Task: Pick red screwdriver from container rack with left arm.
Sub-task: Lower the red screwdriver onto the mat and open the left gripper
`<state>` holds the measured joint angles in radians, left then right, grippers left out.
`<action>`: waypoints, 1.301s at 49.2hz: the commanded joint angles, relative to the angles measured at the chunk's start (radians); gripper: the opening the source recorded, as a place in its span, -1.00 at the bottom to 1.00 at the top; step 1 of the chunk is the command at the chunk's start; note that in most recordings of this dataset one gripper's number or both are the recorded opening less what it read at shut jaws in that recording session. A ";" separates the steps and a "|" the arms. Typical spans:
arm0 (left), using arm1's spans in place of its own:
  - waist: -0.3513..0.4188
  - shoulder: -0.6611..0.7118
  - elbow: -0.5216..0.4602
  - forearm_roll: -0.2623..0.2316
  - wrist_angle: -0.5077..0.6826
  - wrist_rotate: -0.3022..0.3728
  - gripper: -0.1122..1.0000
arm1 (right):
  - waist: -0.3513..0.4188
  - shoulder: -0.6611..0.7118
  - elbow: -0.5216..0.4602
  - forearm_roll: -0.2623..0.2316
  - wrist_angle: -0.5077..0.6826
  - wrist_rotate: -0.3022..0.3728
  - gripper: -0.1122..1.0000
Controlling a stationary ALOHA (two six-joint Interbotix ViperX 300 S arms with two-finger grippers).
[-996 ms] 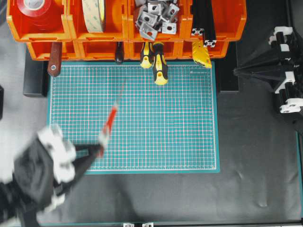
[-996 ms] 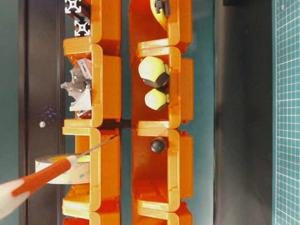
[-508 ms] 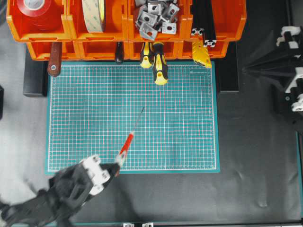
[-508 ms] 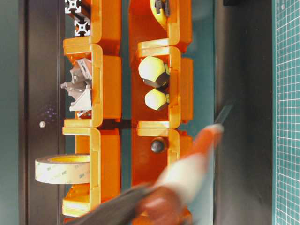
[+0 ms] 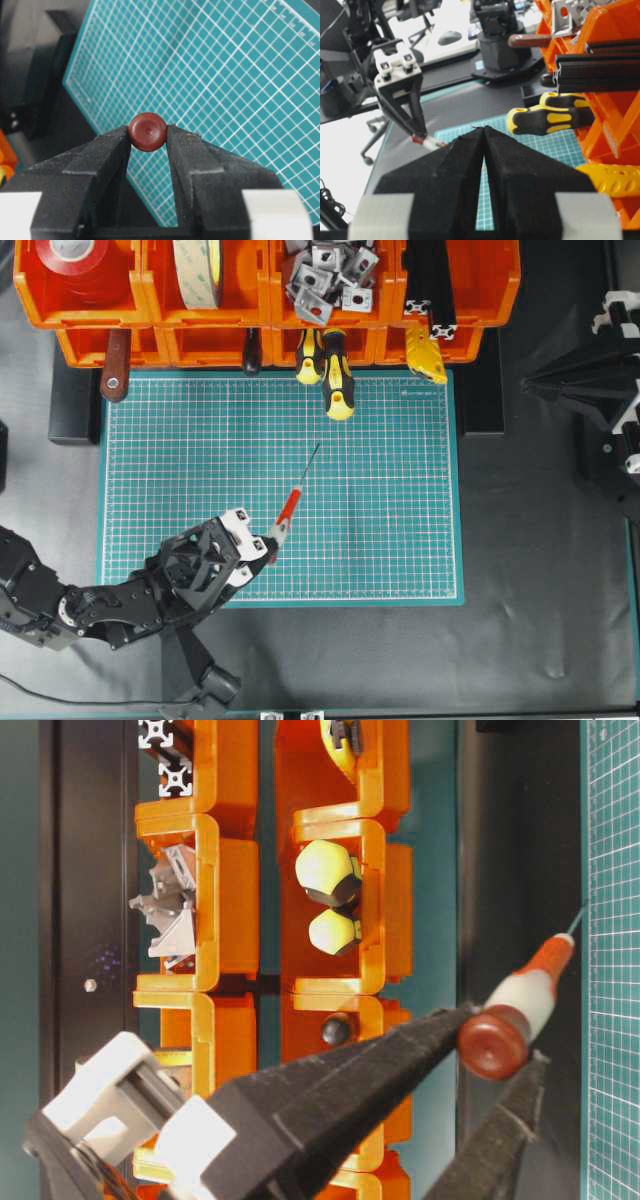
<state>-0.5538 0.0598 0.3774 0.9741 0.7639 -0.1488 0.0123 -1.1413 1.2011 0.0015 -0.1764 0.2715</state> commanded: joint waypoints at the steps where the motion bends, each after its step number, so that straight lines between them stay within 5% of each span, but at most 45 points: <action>1: 0.005 -0.008 -0.006 0.005 -0.014 -0.003 -0.35 | 0.000 0.005 -0.038 0.002 -0.008 0.000 -0.79; 48: 0.092 0.005 0.032 0.005 -0.143 -0.009 -0.34 | 0.000 0.002 -0.040 0.002 -0.005 0.000 -0.79; 64: 0.095 -0.002 0.094 0.003 -0.183 -0.164 0.32 | 0.000 0.005 -0.038 0.002 -0.002 0.000 -0.79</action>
<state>-0.4617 0.0798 0.4679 0.9741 0.6013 -0.2807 0.0123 -1.1459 1.1965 0.0015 -0.1749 0.2715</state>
